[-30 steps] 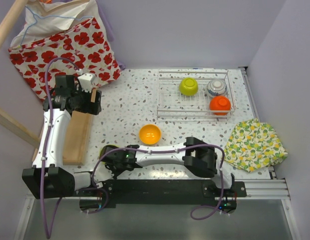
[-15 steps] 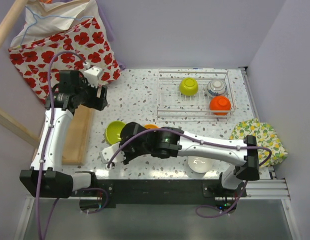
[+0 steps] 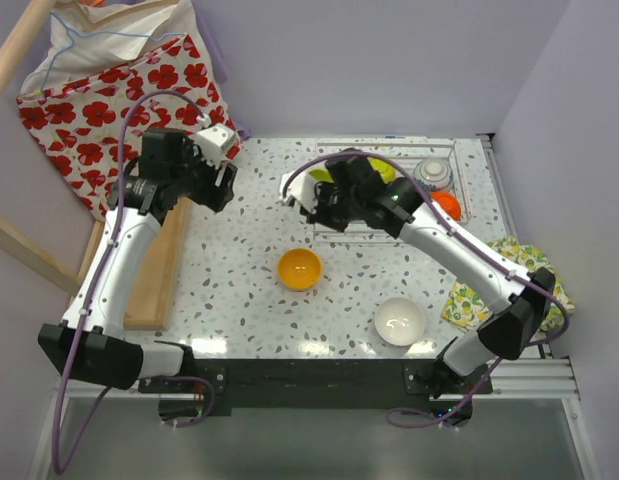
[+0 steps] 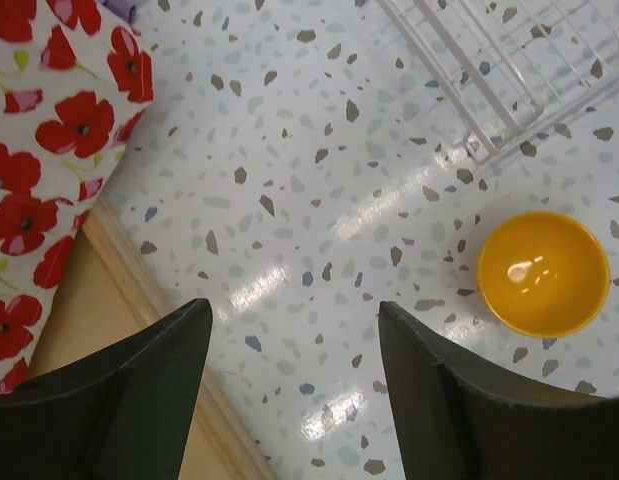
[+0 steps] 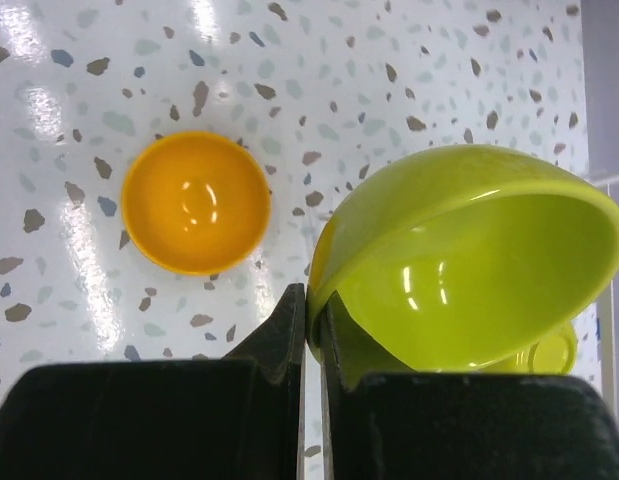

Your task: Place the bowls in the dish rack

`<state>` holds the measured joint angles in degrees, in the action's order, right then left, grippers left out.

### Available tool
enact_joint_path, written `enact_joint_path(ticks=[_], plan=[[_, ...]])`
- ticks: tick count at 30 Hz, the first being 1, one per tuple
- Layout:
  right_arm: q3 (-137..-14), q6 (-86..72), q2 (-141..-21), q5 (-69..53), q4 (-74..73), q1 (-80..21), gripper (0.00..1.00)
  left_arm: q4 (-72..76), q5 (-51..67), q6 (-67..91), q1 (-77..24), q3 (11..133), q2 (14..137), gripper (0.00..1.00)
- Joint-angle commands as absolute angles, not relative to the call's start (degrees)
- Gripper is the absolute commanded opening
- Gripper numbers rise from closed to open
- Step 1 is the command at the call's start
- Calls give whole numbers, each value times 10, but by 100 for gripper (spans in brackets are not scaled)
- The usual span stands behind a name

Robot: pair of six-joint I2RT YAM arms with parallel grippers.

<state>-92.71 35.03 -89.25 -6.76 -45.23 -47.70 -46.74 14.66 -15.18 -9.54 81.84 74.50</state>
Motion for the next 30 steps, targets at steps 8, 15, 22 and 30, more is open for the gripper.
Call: enact_joint_path(ticks=[8,15,22,30], plan=[[-977,-4,-957,-515,-284,-157,0,-412,183,-202,-195,1023,949,69],[-913,-351,-1065,-655,79,-89,0,-397,134,-181,-216,1100,1044,50],[-909,-544,-1154,-679,289,-59,0,-347,125,-192,-258,1140,1099,0],[-963,-514,-1235,-689,229,-40,0,-265,121,-189,-287,1151,1172,0]])
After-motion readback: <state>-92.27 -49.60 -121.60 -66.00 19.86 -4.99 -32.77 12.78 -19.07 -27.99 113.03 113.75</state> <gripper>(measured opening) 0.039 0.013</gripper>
